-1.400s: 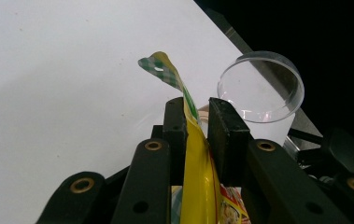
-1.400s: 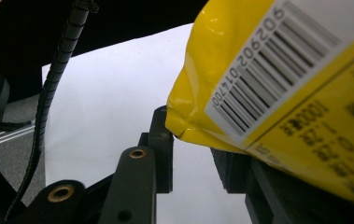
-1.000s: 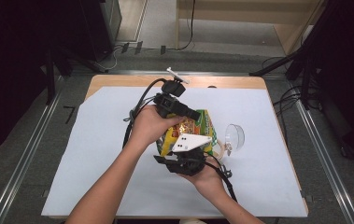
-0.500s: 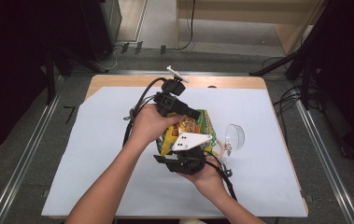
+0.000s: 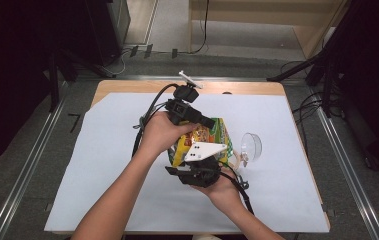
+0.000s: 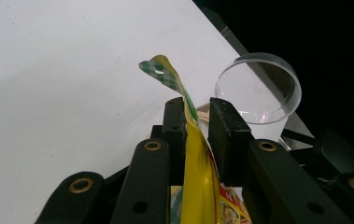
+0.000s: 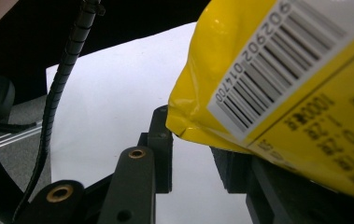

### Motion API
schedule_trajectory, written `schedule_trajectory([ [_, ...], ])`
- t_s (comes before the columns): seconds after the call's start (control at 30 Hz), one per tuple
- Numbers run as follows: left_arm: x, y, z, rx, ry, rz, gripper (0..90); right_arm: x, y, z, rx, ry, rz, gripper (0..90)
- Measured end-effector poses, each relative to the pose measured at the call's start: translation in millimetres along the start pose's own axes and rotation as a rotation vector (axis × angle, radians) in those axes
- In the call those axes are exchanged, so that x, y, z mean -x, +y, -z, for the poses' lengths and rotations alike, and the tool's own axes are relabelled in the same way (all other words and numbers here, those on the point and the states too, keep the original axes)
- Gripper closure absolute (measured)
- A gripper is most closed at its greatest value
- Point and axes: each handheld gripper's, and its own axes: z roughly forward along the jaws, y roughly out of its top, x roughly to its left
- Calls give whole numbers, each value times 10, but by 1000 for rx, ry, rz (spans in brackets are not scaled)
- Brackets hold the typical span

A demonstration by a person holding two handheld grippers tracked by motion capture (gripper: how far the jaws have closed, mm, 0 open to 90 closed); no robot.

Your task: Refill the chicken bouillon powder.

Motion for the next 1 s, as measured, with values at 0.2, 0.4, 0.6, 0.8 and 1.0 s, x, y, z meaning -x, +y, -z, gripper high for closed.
schedule_trajectory([
  [0.2,23,21,5,-12,8,-15,770,0,9,-1,15,-1,-4,707],
  [0.4,-9,-1,-3,-5,-5,-3,770,-2,2,-2,-2,0,-6,708],
  [0.6,-11,-5,1,-4,-5,-4,770,0,7,0,-8,8,-4,705],
  [0.8,23,-37,8,1,-9,-18,764,-12,-11,0,-7,-2,16,711],
  [1.0,44,-76,35,6,-6,-36,761,-22,-17,-1,-16,24,25,696],
])
